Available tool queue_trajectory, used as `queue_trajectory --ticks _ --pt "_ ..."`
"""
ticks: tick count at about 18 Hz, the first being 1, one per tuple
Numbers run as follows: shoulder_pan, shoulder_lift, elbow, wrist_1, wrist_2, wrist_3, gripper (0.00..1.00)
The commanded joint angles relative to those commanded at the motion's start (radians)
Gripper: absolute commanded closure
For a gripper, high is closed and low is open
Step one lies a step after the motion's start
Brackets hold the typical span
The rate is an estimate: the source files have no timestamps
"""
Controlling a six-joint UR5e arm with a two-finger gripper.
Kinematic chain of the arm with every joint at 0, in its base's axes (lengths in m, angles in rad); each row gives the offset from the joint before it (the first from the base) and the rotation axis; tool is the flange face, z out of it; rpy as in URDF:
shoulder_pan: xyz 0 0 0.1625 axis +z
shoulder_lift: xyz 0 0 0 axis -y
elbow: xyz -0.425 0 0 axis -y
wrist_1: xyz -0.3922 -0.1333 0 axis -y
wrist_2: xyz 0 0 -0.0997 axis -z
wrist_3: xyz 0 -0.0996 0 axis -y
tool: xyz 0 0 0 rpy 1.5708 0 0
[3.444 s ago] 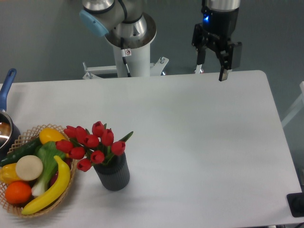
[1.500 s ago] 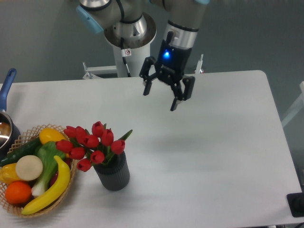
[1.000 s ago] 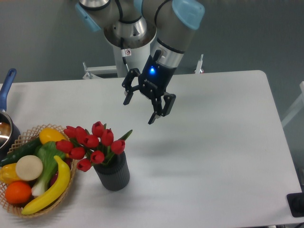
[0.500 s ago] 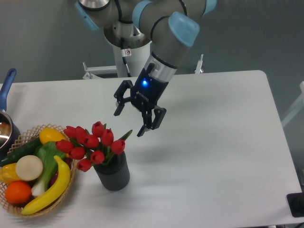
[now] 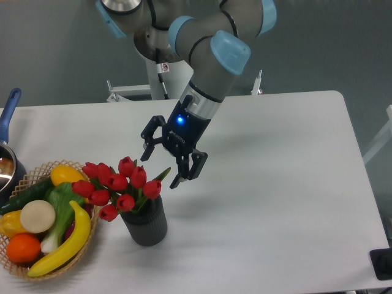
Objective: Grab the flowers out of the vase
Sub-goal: 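Move the open gripper down toward the red tulips in the black vase, then lower the gripper around the tulip stems and close it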
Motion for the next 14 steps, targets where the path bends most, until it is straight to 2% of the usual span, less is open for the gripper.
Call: queue_trajectory --ticks 3,6,8,14 --pt "-0.029 -0.026 0.025 0.005 -0.003 -0.023 0.00" --pt "-0.034 -0.038 0.023 0.005 -0.031 -0.040 0.00" --pt "-0.034 -0.040 0.023 0.005 -0.073 -0.041 0.00" --pt "-0.035 -0.046 0.022 0.008 -0.077 -0.028 0.00"
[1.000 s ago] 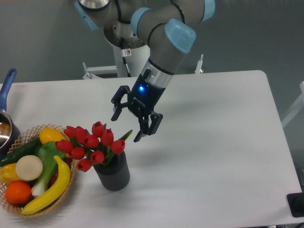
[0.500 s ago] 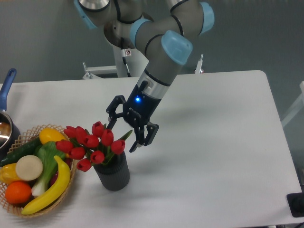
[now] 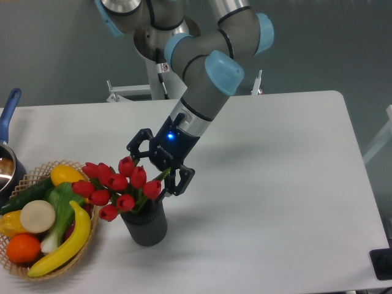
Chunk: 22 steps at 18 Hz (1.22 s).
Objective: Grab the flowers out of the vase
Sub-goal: 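Lower the gripper around the tulip stems and close it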
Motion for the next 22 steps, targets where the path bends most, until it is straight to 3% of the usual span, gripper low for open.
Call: queue_trajectory --ticks 5,22 --pt "-0.009 -0.012 0.000 0.035 0.002 0.018 0.00" --pt "-0.034 -0.058 0.034 0.041 -0.023 0.072 0.00"
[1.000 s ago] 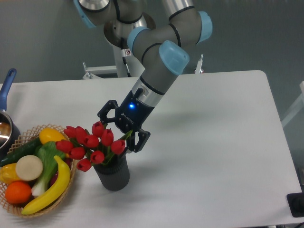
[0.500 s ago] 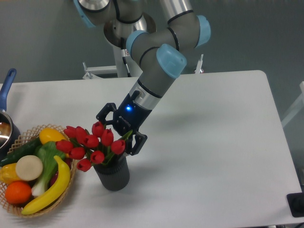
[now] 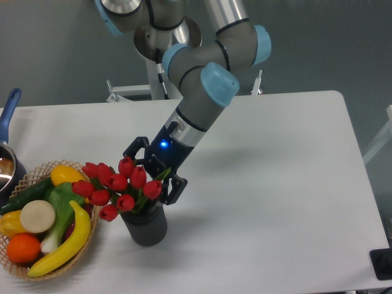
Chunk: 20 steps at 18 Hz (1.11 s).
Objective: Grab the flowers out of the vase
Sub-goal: 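Lower the gripper around the tulip stems and close it, then lift the gripped tulips up out of the black vase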
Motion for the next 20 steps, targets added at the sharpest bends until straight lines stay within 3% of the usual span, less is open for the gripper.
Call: queue_trajectory --ticks 7,11,12,16,20 --pt "0.000 -0.008 0.003 0.000 -0.006 0.000 0.01" --pt "0.000 -0.009 0.005 0.000 -0.006 0.000 0.33" --pt "0.000 -0.008 0.005 0.000 -0.006 0.000 0.37" --pt "0.000 -0.009 0.006 0.000 -0.006 0.000 0.50" --pt "0.002 -0.009 0.011 0.000 -0.008 0.000 0.50"
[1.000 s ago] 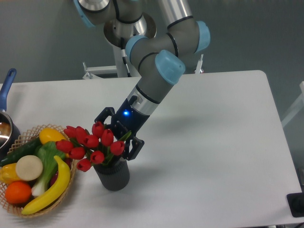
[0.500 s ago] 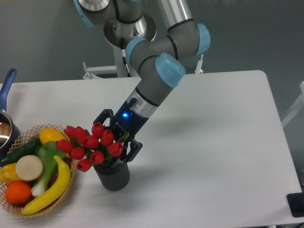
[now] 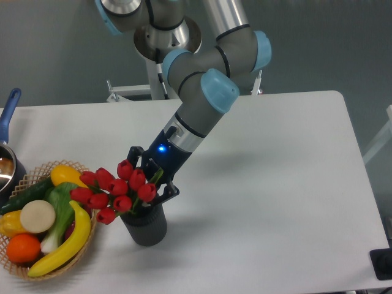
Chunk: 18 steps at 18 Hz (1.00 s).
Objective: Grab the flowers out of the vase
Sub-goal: 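Lift the gripped tulips up out of the black vase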
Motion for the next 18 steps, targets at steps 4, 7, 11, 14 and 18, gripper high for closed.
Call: queue_trajectory --ticks 4,7,11,14,18 --pt "0.005 0.003 -0.002 -0.002 -0.031 -0.005 0.52" --pt "0.012 0.005 -0.008 -0.002 -0.072 -0.008 0.54" --pt "0.021 0.014 -0.008 -0.002 -0.104 -0.020 0.54" --pt "0.041 0.038 -0.003 -0.003 -0.120 -0.050 0.54" --pt "0.069 0.049 0.008 -0.003 -0.186 -0.109 0.54"
